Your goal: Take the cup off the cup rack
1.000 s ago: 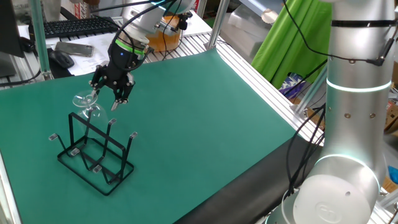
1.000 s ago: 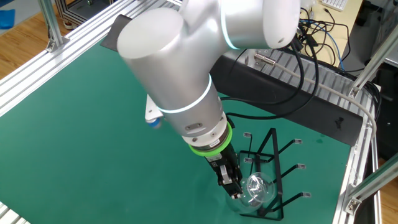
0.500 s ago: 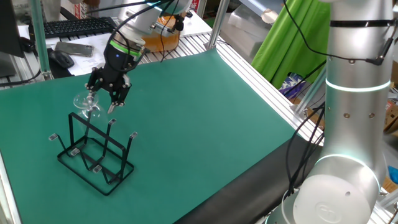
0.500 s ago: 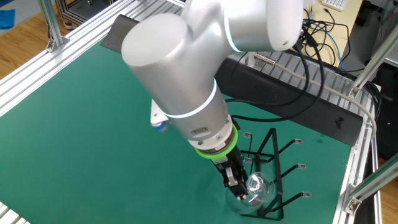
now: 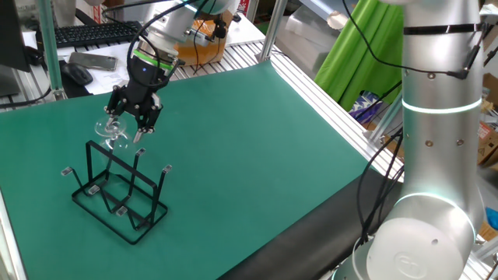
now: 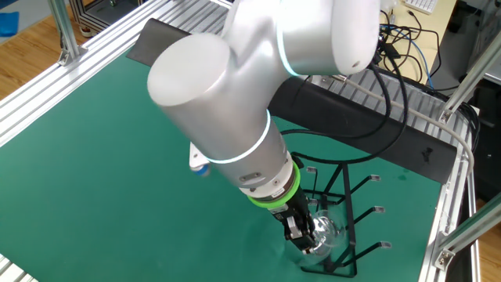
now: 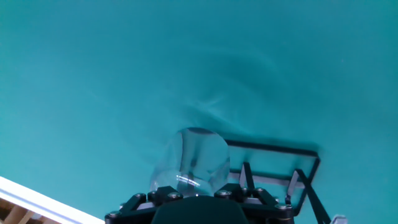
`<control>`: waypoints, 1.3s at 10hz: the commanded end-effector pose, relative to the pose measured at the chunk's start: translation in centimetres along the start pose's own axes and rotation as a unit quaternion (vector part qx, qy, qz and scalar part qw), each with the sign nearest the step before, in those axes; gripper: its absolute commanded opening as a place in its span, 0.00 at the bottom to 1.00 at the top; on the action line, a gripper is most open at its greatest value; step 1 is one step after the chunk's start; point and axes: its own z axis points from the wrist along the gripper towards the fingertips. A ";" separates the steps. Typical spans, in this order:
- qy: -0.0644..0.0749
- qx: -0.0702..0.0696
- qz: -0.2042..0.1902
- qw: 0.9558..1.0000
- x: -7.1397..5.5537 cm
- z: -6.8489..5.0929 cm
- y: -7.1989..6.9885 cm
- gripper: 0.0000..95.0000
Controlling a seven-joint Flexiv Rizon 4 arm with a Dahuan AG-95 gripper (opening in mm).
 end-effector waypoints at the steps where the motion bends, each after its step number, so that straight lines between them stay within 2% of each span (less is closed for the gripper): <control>1: 0.035 0.002 0.009 0.999 0.1 0.0 0.0 0.60; 8: 0.034 0.005 0.013 0.999 1.4 0.9 0.1 0.60; 9: 0.035 0.005 0.010 0.999 1.4 0.9 0.2 0.40; 10: 0.035 0.006 0.009 0.999 1.5 0.9 0.2 0.40; 11: 0.040 0.005 0.004 0.999 1.6 0.9 0.2 0.00; 13: 0.042 0.008 0.004 0.999 1.9 0.9 0.2 0.00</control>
